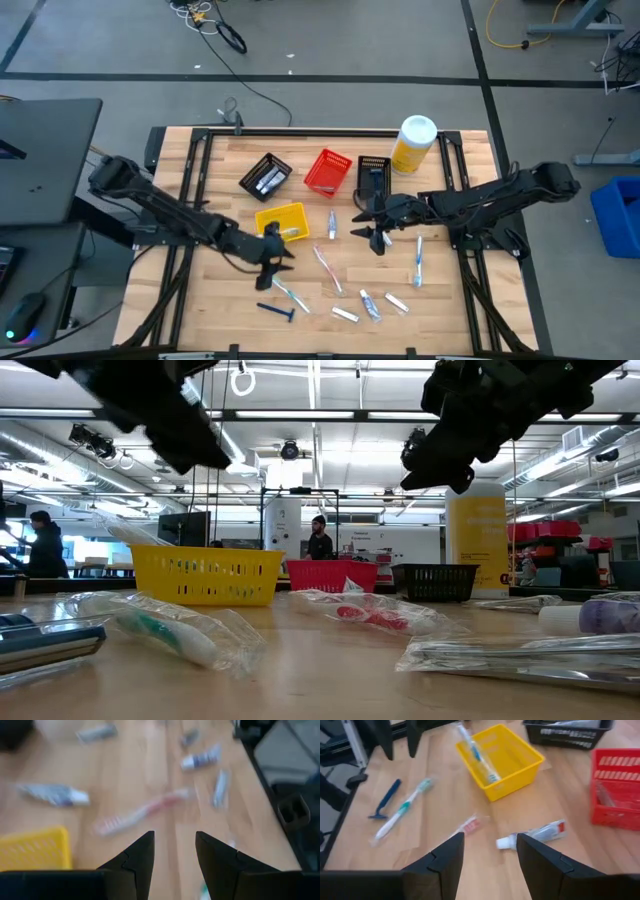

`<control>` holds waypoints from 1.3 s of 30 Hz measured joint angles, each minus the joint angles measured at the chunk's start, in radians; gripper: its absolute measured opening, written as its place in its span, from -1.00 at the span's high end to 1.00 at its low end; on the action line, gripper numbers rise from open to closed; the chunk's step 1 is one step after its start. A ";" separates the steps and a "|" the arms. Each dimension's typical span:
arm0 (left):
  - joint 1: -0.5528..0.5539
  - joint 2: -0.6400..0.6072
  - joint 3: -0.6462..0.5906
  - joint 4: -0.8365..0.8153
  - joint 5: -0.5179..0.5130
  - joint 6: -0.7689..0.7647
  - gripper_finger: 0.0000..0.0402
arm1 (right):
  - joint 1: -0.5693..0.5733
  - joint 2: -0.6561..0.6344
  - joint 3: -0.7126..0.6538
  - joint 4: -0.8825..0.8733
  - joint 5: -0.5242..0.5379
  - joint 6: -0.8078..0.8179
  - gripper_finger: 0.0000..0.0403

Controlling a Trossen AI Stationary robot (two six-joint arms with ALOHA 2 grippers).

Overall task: Pick & Place Travel size toiletries
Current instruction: Put the green toothbrush into the yellow bin

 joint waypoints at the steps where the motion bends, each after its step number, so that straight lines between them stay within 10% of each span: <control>1: -0.016 0.025 0.000 0.029 0.000 -0.003 0.25 | 0.006 0.004 0.000 0.003 0.000 0.000 0.06; 27: -0.136 0.376 0.055 -0.007 0.050 0.054 0.27 | 0.030 0.083 0.000 0.029 0.008 0.009 0.06; 39: -0.136 0.380 0.063 0.003 -0.052 -0.062 0.86 | 0.030 0.084 0.000 0.028 0.009 -0.004 0.06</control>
